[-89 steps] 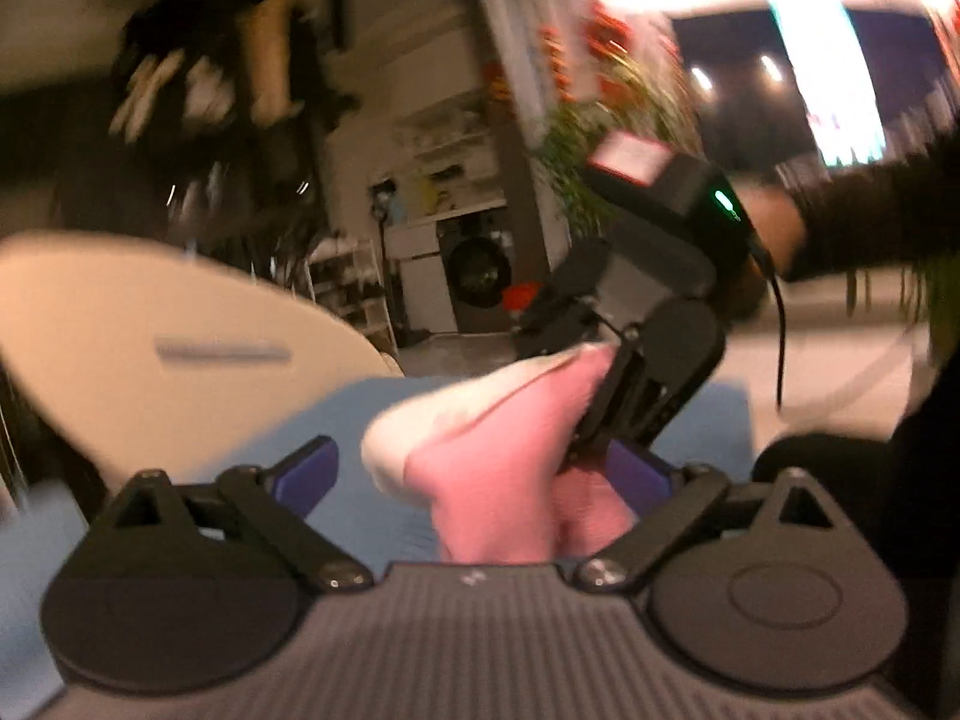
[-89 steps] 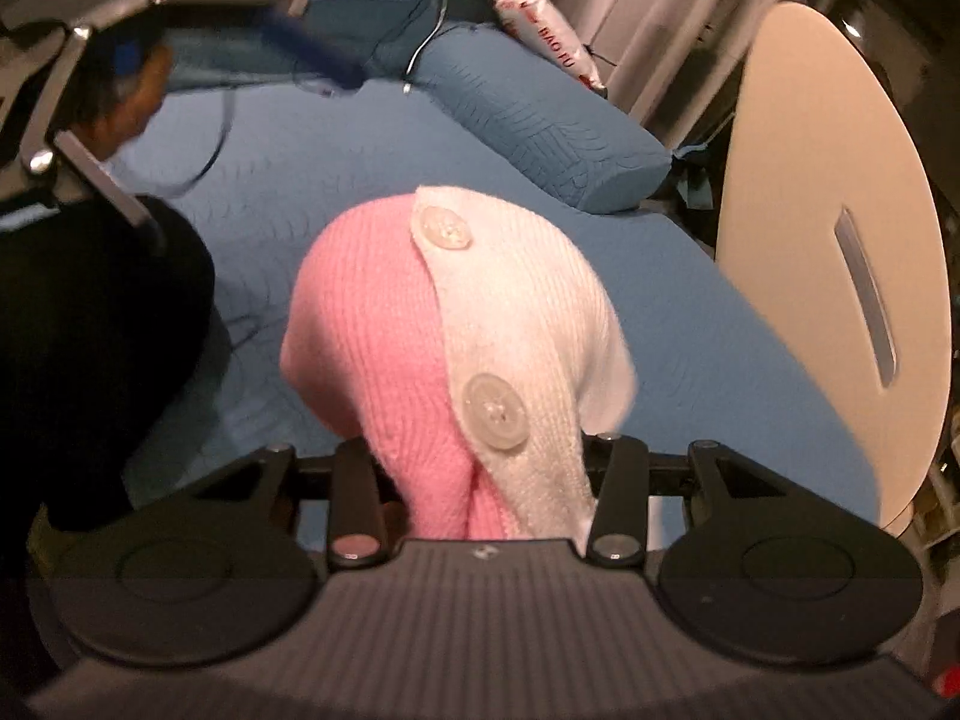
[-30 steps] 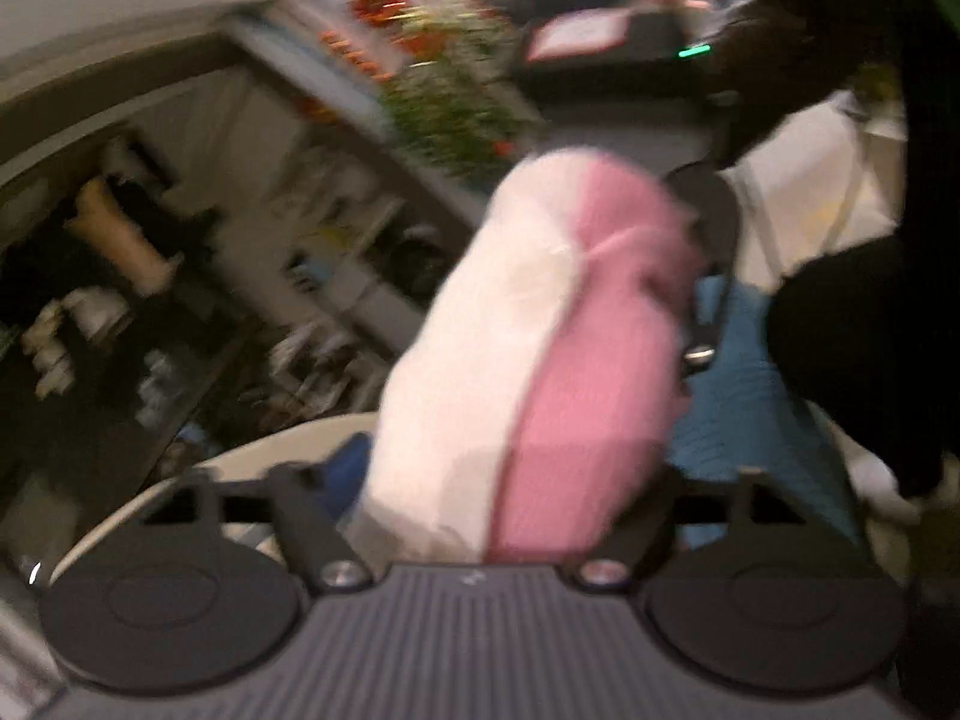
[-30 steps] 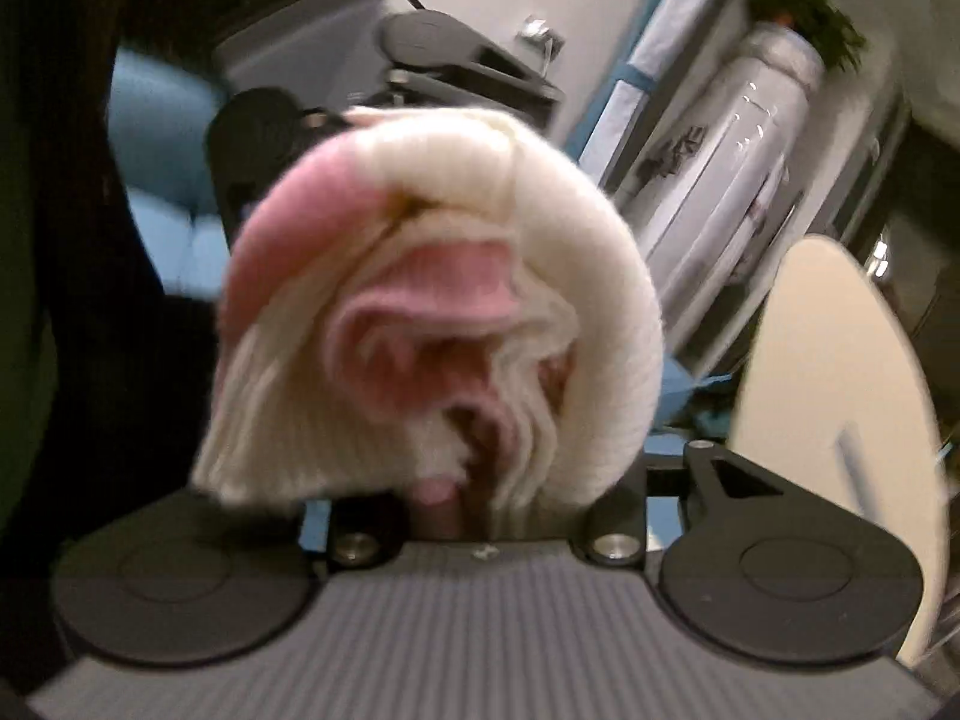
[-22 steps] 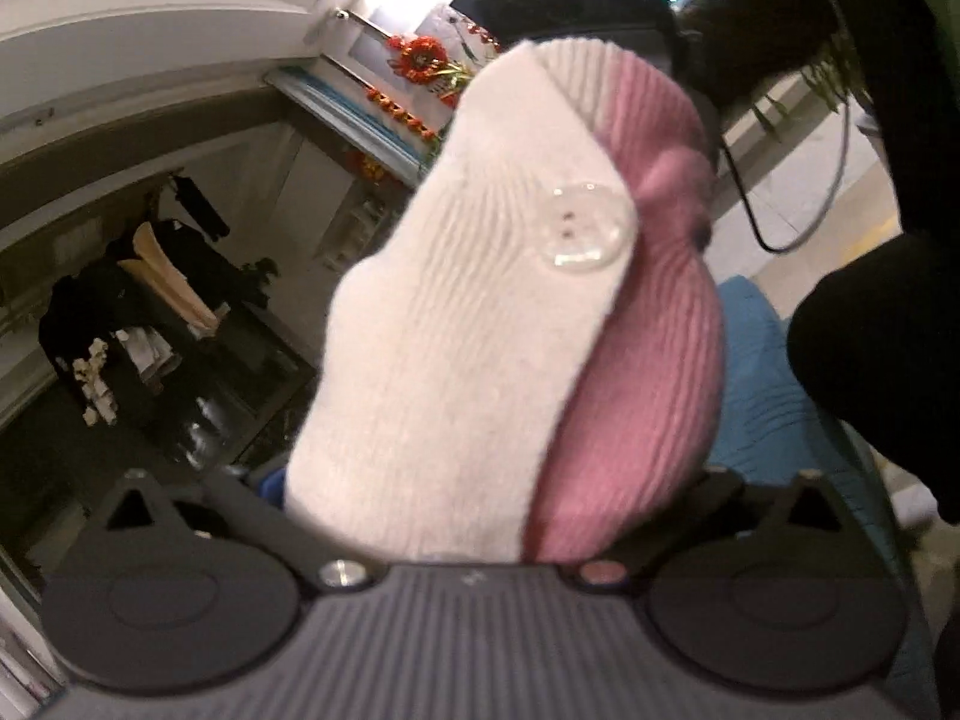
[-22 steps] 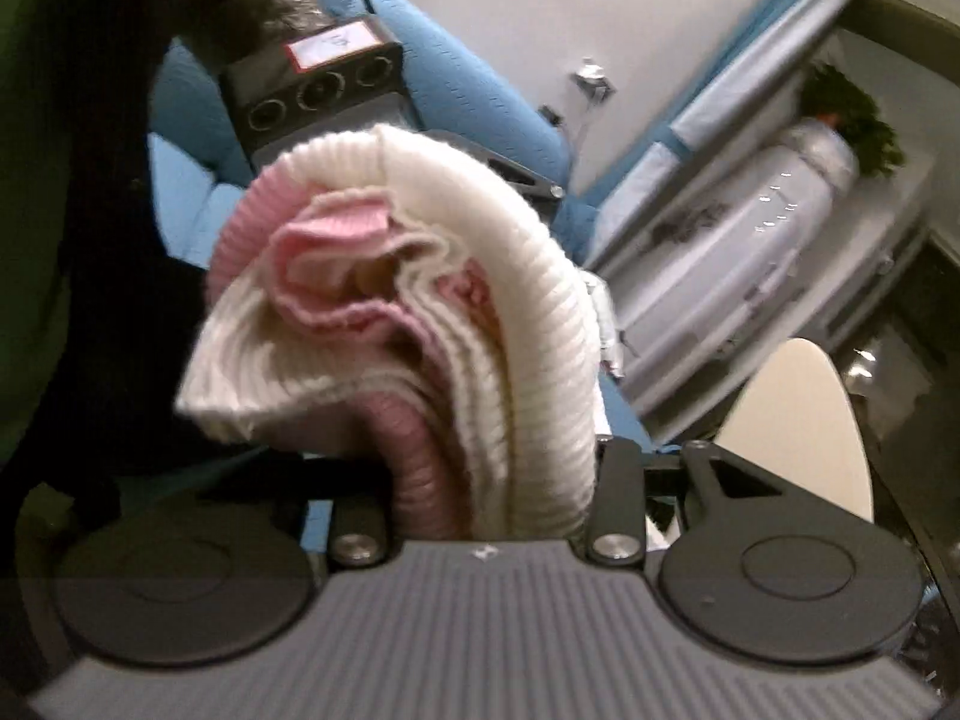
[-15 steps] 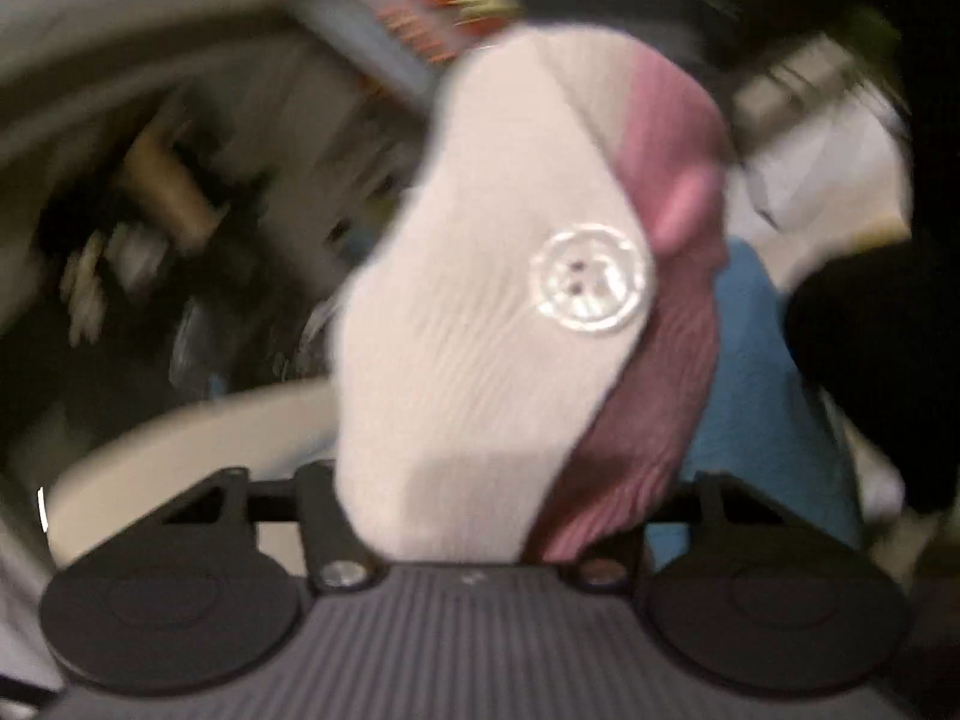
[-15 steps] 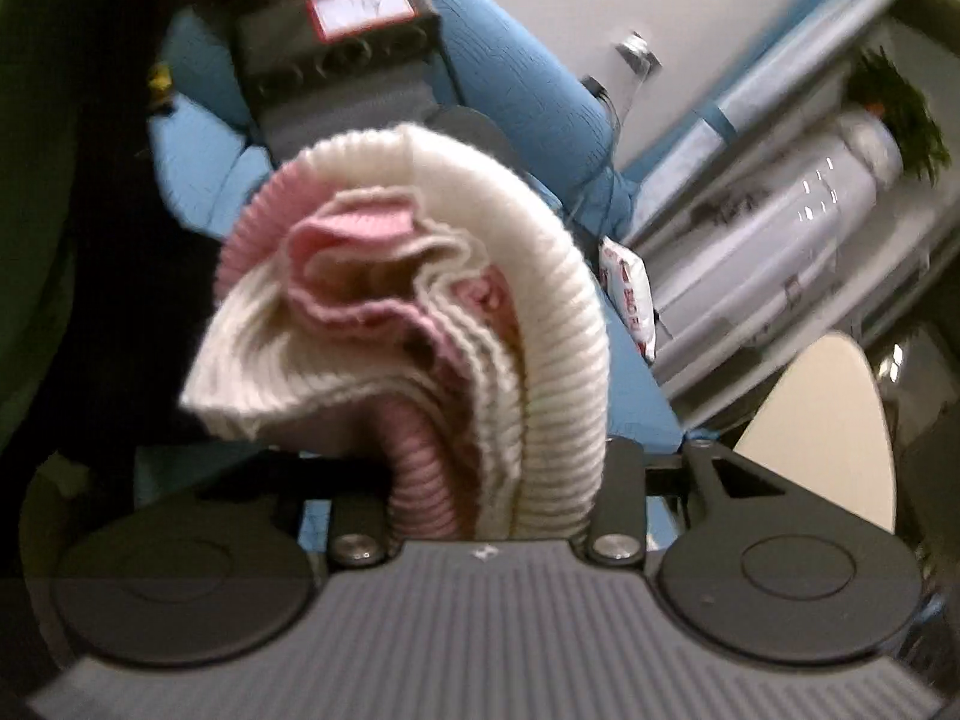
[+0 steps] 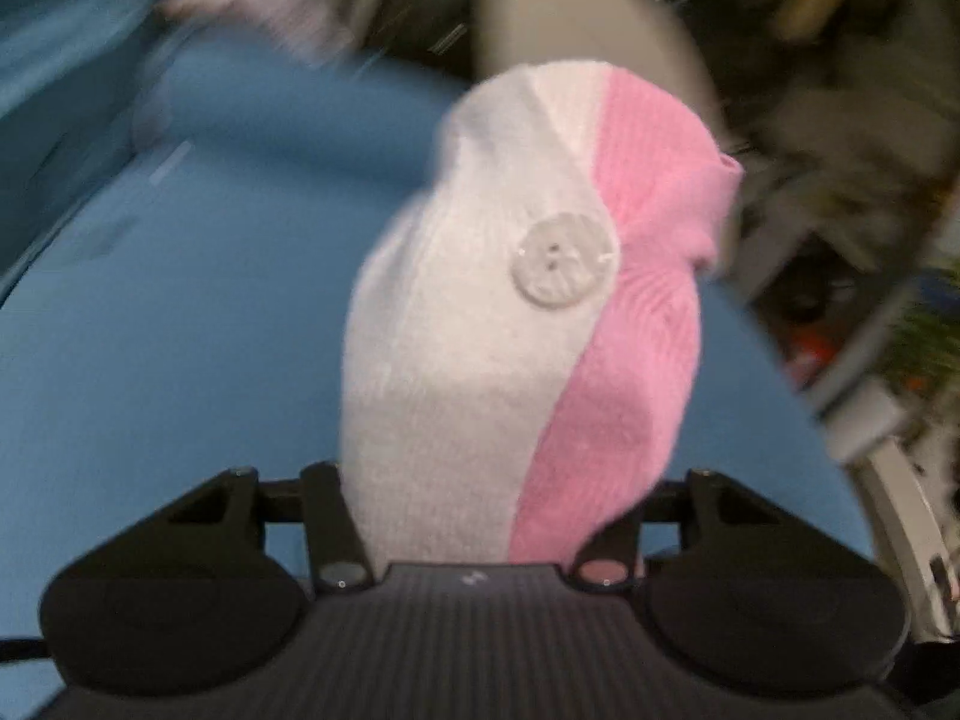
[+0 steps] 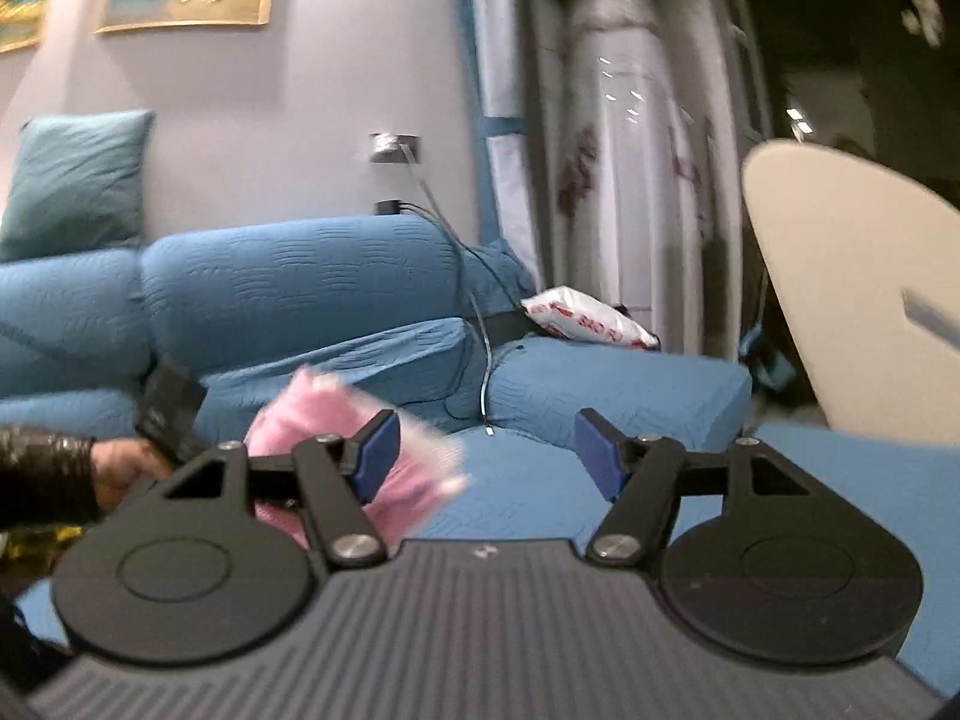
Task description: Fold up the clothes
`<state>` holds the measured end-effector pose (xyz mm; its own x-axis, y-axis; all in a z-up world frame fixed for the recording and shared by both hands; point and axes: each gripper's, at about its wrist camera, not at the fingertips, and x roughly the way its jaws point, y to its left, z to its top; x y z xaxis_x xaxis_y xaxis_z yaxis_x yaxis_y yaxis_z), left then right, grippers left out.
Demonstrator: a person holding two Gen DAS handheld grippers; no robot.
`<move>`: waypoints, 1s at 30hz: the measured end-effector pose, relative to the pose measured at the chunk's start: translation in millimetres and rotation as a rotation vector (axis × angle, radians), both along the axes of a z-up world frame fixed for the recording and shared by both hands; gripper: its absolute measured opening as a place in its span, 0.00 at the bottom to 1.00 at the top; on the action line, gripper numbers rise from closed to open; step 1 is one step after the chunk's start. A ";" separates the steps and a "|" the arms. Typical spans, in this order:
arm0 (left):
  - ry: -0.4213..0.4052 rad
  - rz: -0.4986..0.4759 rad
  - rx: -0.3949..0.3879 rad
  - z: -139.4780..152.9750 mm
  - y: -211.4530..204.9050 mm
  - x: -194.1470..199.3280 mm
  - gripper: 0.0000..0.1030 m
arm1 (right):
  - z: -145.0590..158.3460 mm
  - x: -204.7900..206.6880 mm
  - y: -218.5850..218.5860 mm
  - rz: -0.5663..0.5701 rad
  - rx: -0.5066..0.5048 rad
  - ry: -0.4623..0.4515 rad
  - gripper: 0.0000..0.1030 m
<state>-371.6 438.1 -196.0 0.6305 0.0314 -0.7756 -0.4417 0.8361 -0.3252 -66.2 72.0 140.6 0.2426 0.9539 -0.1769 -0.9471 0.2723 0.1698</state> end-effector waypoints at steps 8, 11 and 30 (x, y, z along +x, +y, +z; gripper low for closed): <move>0.331 0.209 0.053 -69.5 133.0 -94.2 0.52 | -35.4 8.0 17.7 -0.107 -0.038 0.167 0.65; 0.434 0.243 0.191 -83.2 142.2 -107.9 0.57 | -49.0 6.9 14.5 -0.153 -0.064 0.201 0.65; 0.443 0.784 0.300 -49.0 24.9 -215.1 1.00 | -89.9 16.3 40.9 -0.225 -0.164 0.368 0.74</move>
<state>-586.7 463.0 -245.0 -0.0047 0.5573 -0.8303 -0.9444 0.2706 0.1870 -49.9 112.9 50.7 0.3329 0.8370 -0.4344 -0.7463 0.5154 0.4211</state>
